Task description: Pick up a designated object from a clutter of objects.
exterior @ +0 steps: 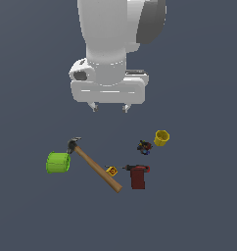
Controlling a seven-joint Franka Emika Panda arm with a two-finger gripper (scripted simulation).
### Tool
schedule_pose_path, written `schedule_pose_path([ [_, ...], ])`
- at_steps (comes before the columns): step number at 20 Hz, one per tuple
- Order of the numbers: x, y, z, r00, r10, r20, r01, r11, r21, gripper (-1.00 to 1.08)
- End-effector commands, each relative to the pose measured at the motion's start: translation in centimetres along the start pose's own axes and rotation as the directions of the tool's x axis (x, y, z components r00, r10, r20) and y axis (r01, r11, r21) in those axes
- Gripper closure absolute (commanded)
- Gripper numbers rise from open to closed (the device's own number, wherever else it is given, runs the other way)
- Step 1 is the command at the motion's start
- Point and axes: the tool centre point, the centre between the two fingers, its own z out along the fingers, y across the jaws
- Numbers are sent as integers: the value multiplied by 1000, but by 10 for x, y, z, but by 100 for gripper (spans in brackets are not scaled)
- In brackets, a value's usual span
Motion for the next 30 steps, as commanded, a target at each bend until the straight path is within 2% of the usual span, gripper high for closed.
schedule_pose_path([
  [1, 0, 0, 0, 1000, 0, 0, 0, 1000, 0, -92],
  [10, -4, -9, -8, 998, -68, 3, 68, 998, -15, -92],
  [15, -4, -9, -7, 998, -66, 3, 66, 998, -15, -92],
  [22, 1, -11, 0, 1000, -11, 3, 11, 1000, -11, -92],
  [30, 12, -17, 20, 992, 126, 5, -126, 992, -5, -92],
])
